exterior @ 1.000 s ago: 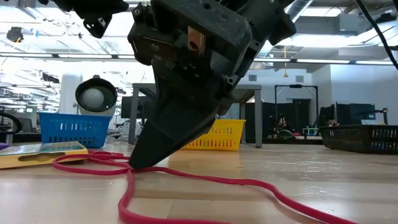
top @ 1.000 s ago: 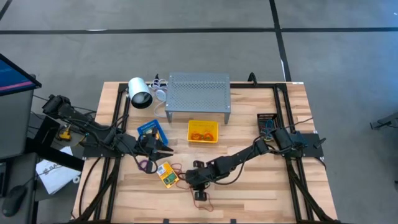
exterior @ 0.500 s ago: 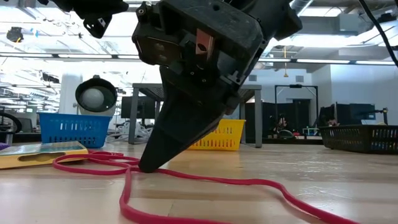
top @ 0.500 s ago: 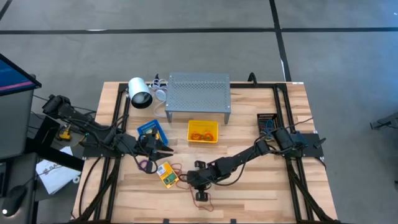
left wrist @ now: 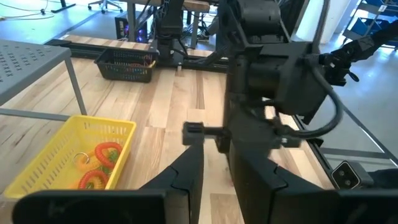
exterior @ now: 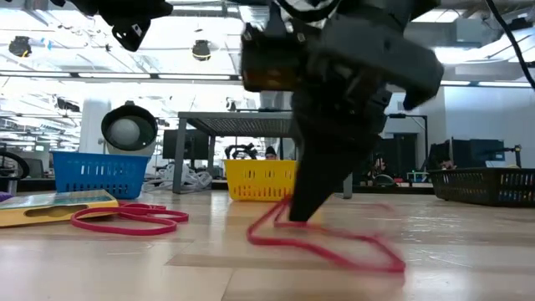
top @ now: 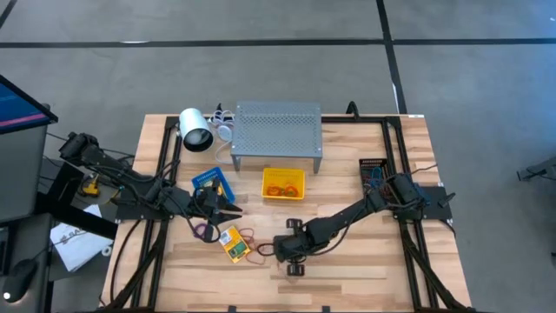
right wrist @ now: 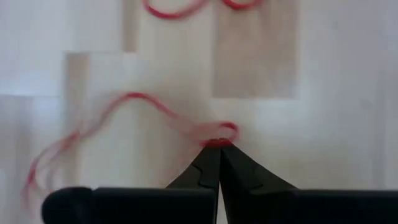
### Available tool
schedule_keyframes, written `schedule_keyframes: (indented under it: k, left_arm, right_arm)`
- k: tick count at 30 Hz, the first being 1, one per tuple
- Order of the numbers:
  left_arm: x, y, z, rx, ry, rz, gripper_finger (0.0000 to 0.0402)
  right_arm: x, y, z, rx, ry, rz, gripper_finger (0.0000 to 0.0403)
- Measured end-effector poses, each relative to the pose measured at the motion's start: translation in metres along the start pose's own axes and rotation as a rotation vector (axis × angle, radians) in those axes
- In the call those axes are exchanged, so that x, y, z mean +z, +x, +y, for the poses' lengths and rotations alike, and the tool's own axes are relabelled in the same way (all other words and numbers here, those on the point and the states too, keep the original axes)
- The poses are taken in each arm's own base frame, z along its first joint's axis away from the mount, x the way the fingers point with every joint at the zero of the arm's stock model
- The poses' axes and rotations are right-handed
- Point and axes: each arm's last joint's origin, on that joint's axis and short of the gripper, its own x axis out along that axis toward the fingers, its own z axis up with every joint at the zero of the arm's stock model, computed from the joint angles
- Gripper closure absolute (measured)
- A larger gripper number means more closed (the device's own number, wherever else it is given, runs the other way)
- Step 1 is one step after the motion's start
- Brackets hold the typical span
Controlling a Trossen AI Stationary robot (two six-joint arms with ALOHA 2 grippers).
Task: Pick & Place Office Desk Supplies
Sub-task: Put the red rubber band into the black bin
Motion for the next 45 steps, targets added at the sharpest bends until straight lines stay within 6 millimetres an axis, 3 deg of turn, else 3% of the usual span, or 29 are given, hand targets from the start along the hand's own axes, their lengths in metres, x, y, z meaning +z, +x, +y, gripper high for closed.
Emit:
schedule_keyframes:
  k: [7, 13, 18, 24, 30, 35, 39, 45]
  left_arm:
    - [0.000, 0.000, 0.000, -0.001, -0.001, -0.002, 0.0325]
    - [0.000, 0.000, 0.000, -0.001, -0.001, -0.003, 0.0325]
    - [0.000, 0.000, 0.000, -0.001, -0.001, -0.003, 0.0325]
    - [0.000, 0.000, 0.000, -0.001, -0.001, -0.002, 0.0325]
    - [0.000, 0.000, 0.000, -0.001, -0.001, -0.002, 0.0325]
    - [0.000, 0.000, 0.000, -0.001, -0.001, -0.002, 0.0325]
    - [0.000, 0.000, 0.000, -0.001, 0.000, -0.002, 0.0325]
    - [0.000, 0.000, 0.000, -0.001, -0.001, -0.002, 0.0325]
  right_arm:
    - [0.004, -0.016, -0.017, -0.091, 0.023, 0.002, 0.0403]
    - [0.005, -0.019, -0.015, -0.084, 0.022, -0.009, 0.0403]
    - [0.003, -0.020, -0.007, 0.104, 0.007, 0.055, 0.0397]
    - [0.006, -0.021, -0.002, 0.258, 0.010, 0.058, 0.0351]
    - [0.014, -0.022, -0.003, 0.268, 0.054, 0.001, 0.0267]
    - [0.008, -0.017, -0.003, 0.197, 0.053, -0.024, 0.0214]
    - [0.005, -0.014, 0.003, 0.162, 0.044, -0.041, 0.0207]
    - [-0.005, 0.004, 0.014, 0.145, 0.009, -0.001, 0.0231]
